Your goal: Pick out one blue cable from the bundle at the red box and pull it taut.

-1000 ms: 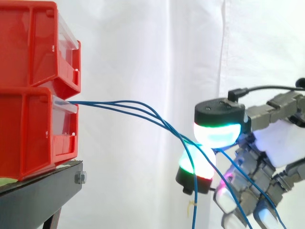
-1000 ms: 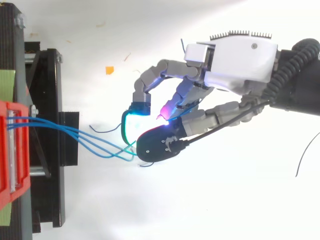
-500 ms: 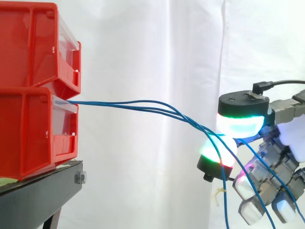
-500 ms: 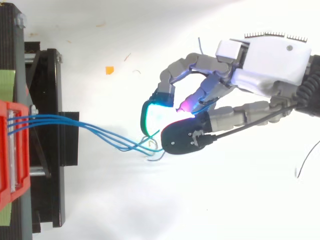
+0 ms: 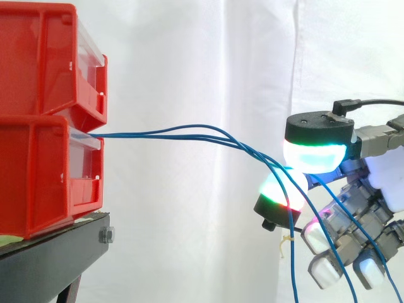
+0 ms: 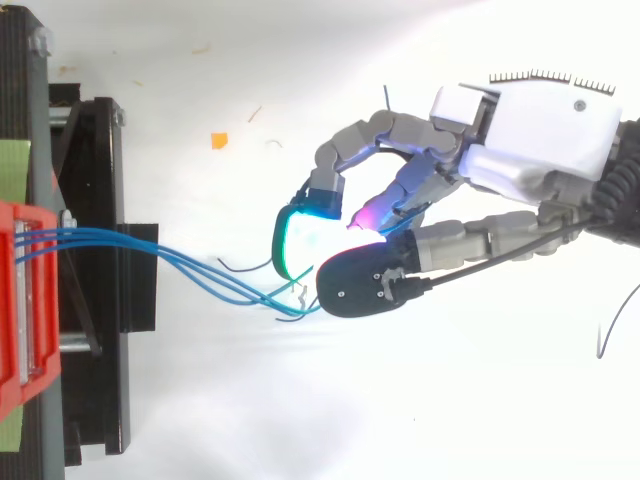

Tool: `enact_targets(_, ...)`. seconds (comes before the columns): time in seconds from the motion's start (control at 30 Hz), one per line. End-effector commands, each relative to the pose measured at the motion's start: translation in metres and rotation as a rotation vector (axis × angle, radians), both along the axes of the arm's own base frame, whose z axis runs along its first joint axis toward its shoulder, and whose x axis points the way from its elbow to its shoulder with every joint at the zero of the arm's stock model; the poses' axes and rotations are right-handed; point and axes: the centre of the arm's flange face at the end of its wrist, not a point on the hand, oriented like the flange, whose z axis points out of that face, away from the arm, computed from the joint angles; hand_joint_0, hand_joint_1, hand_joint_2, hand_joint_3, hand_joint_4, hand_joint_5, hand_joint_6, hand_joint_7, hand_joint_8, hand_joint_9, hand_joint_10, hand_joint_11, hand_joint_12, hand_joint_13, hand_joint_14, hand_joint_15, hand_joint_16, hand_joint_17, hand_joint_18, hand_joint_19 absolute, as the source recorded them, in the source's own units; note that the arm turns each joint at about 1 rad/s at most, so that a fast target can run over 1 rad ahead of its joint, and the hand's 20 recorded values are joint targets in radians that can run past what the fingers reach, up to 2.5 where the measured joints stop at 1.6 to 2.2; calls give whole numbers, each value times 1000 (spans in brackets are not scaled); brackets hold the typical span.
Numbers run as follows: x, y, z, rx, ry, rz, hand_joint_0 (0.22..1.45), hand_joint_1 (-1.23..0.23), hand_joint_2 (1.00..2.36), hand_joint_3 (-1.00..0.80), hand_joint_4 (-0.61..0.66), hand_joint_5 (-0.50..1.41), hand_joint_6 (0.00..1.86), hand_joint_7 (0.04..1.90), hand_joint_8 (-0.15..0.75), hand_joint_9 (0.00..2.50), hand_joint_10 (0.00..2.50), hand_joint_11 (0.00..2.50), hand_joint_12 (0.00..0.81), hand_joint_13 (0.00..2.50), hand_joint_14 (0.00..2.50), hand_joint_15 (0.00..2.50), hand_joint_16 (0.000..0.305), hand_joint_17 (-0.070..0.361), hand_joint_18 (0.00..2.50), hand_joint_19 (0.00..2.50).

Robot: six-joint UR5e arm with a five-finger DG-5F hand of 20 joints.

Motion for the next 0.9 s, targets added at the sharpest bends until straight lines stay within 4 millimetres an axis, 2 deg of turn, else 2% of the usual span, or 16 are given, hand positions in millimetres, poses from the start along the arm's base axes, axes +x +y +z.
enact_targets(0.0,2,1,-8,-35,-25,14,547,-795,1008,-70,-182,-17,853,917,222,1089,12,273,305,864,16,439,51,114,875,655)
enact_targets(0.17,1,0,-28,-25,-90,12,548,-796,1008,-70,-184,-17,853,910,223,1104,10,276,304,872,16,449,51,115,880,654)
enact_targets(0.27,7,1,-27,-23,-153,10,547,-796,1007,-67,-180,-17,852,919,223,1113,10,282,306,879,16,452,51,115,881,654)
enact_targets(0.87,10,2,-25,-177,-129,56,549,-799,1007,-66,-177,-16,851,928,230,1133,10,288,308,896,18,465,52,117,895,665)
